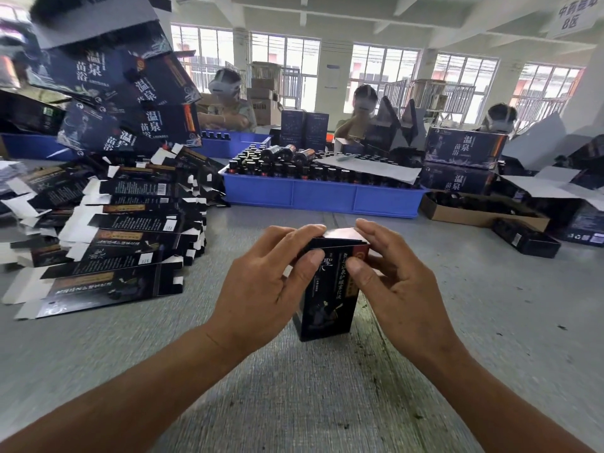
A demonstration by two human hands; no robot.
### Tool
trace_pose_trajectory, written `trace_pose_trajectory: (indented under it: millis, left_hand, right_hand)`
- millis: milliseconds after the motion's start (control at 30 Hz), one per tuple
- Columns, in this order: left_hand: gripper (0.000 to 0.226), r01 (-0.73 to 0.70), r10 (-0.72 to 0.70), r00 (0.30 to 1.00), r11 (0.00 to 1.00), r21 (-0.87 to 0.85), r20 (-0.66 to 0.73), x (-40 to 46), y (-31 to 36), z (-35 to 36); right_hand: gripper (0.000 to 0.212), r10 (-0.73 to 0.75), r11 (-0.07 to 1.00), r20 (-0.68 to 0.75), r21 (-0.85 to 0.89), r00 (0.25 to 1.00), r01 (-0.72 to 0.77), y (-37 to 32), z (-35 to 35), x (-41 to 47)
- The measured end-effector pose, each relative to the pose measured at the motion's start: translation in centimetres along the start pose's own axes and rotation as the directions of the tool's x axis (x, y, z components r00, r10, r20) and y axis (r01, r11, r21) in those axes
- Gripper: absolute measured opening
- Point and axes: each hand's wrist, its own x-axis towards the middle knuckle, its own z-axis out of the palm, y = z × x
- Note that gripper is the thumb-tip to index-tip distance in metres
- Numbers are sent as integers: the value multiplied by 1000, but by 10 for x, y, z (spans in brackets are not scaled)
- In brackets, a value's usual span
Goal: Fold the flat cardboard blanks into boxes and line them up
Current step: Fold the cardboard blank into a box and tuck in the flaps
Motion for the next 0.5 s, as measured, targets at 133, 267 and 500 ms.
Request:
trace_pose_trajectory:
  millis: [133,267,500]
  left_hand:
    - [42,-69,68,998,994,84,8,2,-1,0]
    - [42,-91,92,996,992,92,-4,2,-2,1]
    - [48,-12,9,999,999,52,54,-7,-5,10]
  right_hand:
    - [37,-38,996,-16,-81,999,37,0,0,0]
    - [34,-44,994,-31,-101,999,40,0,0,2]
    - [34,-23,991,-15,-133,1000,21,9,4,0]
